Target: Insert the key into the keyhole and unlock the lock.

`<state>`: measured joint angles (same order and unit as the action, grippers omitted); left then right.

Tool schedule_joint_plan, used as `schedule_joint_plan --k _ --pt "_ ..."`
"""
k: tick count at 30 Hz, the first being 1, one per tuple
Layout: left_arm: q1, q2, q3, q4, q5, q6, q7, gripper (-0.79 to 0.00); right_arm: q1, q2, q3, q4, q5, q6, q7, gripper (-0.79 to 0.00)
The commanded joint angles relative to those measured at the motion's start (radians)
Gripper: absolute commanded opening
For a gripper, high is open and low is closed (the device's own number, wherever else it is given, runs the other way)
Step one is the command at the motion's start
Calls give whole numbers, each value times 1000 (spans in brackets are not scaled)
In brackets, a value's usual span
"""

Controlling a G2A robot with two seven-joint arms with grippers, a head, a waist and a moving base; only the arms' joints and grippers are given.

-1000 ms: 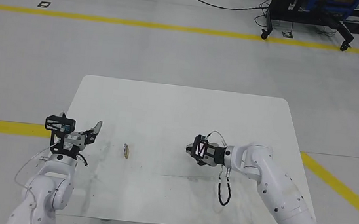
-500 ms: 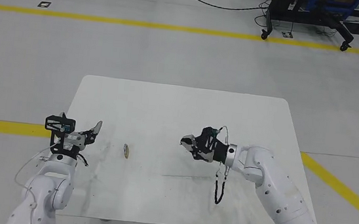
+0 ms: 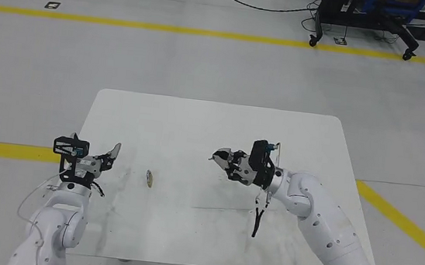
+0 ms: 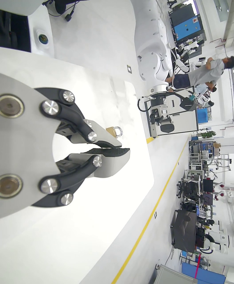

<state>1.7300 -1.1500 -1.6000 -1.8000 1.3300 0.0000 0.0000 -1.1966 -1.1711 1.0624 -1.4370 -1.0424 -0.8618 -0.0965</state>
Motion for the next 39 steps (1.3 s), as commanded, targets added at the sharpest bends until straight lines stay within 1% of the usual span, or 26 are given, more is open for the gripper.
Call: schedule_joint_plan --k 1,3,5,7,8,10,12,14,17,18,19,20,21,29,30,32,33,35,37,39 --pt "-3 0 -2 -4 -8 -1 4 0 0 0 0 0 0 0 0 -785" --pt "-19 -4 -5 -1 -108 -36 -26 0 -9 -3 -7 -8 27 6 -16 -785" --pt "-47 -7 -13 -4 -275 -103 -75 0 -9 -11 -28 -5 85 -13 -54 -785" --pt "-77 -10 -13 -7 -484 -198 -159 0 2 -21 -50 7 135 -18 -82 -785" --pt "-94 -10 -16 0 -593 -241 -210 0 9 -25 -61 19 158 -24 -95 -785" --pt "-136 -10 -9 23 -847 -319 -349 0 23 -36 -83 40 213 -36 -123 -785" --pt "-190 -8 7 52 -1083 -365 -522 0 35 -46 -104 65 270 -47 -146 -785" --pt "-243 -6 27 87 -1287 -390 -670 0 48 -57 -125 91 317 -59 -158 -785" --pt "-325 -3 63 162 -1546 -385 -883 0 62 -71 -151 120 366 -85 -185 -785" --pt "-355 -2 79 199 -1618 -355 -969 0 65 -75 -159 130 378 -96 -194 -785" --pt "-389 0 93 247 -1663 -296 -1032 0 65 -81 -166 135 397 -107 -214 -785" --pt "-425 1 111 277 -1694 -252 -1097 0 65 -85 -172 142 409 -114 -232 -785" --pt "-436 0 120 284 -1712 -244 -1126 0 65 -85 -172 142 409 -114 -232 -785" --pt "-436 0 120 284 -1712 -244 -1126 0 65 -85 -172 142 409 -114 -232 -785" --pt "-429 0 124 277 -1701 -252 -1112 0 65 -85 -172 142 409 -114 -232 -785" --pt "-412 0 133 261 -1682 -298 -1092 0 61 -86 -173 144 412 -108 -228 -785" --pt "-406 -1 138 257 -1701 -326 -1090 0 50 -87 -181 147 437 -91 -204 -785" --pt "-401 -4 145 262 -1752 -378 -1094 0 49 -84 -189 158 483 -45 -106 -785" --pt "-404 -2 146 267 -1733 -427 -1103 0 36 -82 -193 155 556 -11 -25 -785" --pt "-405 0 152 263 -1695 -456 -1102 0 22 -77 -186 138 622 16 40 -785"
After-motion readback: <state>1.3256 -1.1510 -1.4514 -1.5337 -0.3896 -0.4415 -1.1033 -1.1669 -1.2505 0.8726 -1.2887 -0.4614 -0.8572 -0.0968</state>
